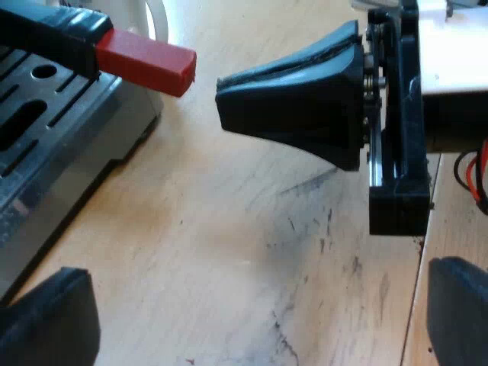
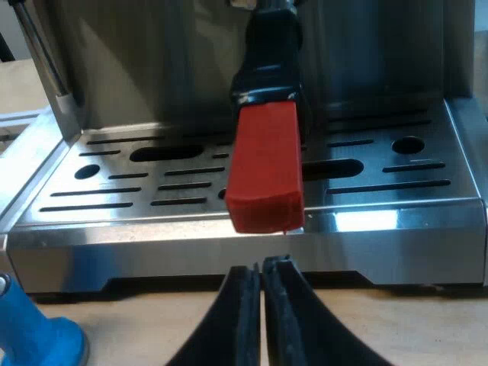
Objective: Grind coffee beans and then tamp
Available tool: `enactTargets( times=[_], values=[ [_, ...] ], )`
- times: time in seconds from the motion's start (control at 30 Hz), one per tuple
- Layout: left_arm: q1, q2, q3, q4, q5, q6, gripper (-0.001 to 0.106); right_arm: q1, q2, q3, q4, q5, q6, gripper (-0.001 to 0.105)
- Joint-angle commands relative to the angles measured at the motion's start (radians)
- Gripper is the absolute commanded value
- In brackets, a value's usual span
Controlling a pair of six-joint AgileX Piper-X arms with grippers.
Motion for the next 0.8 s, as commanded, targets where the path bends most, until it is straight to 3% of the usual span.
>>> enactTargets(
  times=[0.03, 0.17, 0.5, 0.8],
  values=[
    [-0.002, -0.002, -0.002, -0.02, 0.014, 0.007, 0.088, -0.003, -0.001, -0.007, -0.039, 0.013, -0.057, 0.004],
    [-0.002, -0.002, -0.002, -0.02, 0.014, 0.007, 0.088, -0.003, -0.001, -0.007, -0.067, 0.013, -0.116, 0.004],
    [-0.002, -0.002, -0.002, -0.02, 0.014, 0.007, 0.088, -0.077, -0.001, -0.007, -0.104, -0.041, -0.115, 0.004],
    [-0.002, -0.002, -0.002, -0.02, 0.014, 0.007, 0.088, -0.095, -0.001, -0.007, -0.109, -0.02, -0.119, 0.004]
  ],
)
